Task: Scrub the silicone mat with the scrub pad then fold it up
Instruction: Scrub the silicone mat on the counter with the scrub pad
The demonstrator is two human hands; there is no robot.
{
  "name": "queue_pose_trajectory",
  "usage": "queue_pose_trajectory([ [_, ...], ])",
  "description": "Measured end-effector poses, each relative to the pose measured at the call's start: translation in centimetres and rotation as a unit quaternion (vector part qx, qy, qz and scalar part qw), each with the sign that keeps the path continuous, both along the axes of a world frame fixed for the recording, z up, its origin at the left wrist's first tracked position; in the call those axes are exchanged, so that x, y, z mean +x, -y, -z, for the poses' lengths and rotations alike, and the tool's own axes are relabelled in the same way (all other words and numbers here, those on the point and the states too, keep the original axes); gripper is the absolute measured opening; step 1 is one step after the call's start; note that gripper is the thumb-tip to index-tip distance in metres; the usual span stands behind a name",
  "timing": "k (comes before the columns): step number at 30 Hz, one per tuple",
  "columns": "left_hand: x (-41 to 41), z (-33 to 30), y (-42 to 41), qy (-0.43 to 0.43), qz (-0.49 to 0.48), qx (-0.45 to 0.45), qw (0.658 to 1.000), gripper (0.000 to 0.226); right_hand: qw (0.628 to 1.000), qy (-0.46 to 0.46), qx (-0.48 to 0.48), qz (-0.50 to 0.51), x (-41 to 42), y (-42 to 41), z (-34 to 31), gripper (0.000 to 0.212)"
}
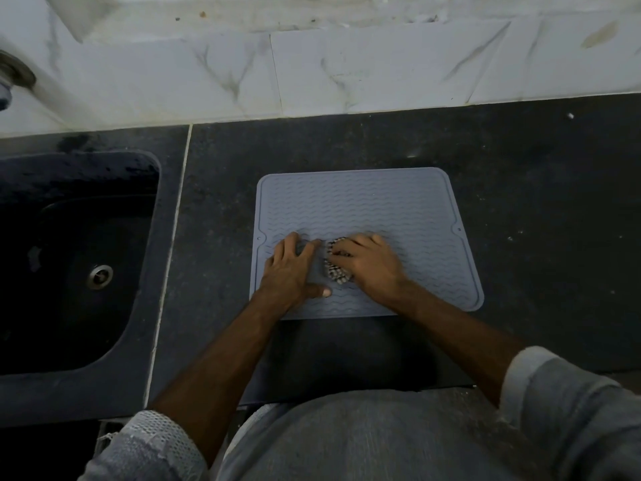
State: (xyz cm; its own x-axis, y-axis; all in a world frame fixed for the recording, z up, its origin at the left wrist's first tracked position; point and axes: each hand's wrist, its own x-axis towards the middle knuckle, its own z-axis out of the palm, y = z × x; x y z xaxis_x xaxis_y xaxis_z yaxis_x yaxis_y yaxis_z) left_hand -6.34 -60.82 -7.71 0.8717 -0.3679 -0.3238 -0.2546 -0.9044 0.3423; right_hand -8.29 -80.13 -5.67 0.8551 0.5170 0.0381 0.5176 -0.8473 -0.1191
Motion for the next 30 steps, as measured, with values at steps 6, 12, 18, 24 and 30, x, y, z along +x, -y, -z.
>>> queue_pose_trajectory([
  [6, 0.0, -0.3, -0.2, -0.006, 0.001, -0.017, 1.000, 0.103, 0.998, -0.010, -0.031, 0.044, -0.9, 6.8, -0.7, 0.044],
  [12, 0.2, -0.3, 0.0, -0.004, -0.003, -0.002, 1.000, 0.105, 0.999, 0.025, 0.027, 0.016, 0.3, 1.7, -0.9, 0.045],
  [18, 0.0, -0.4, 0.0, 0.000, -0.014, -0.006, 1.000, 0.106, 1.000, 0.012, 0.022, -0.018, 0.6, -1.6, 0.0, 0.040],
  [24, 0.0, -0.6, -0.2, -0.008, -0.004, -0.019, 1.000, 0.104, 0.999, 0.013, -0.006, 0.031, -0.5, 3.5, -0.2, 0.043],
  [30, -0.2, -1.0, -0.9, -0.016, 0.019, -0.025, 0.999, 0.102, 0.998, 0.040, 0.013, 0.054, -0.9, 3.0, 0.0, 0.041],
])
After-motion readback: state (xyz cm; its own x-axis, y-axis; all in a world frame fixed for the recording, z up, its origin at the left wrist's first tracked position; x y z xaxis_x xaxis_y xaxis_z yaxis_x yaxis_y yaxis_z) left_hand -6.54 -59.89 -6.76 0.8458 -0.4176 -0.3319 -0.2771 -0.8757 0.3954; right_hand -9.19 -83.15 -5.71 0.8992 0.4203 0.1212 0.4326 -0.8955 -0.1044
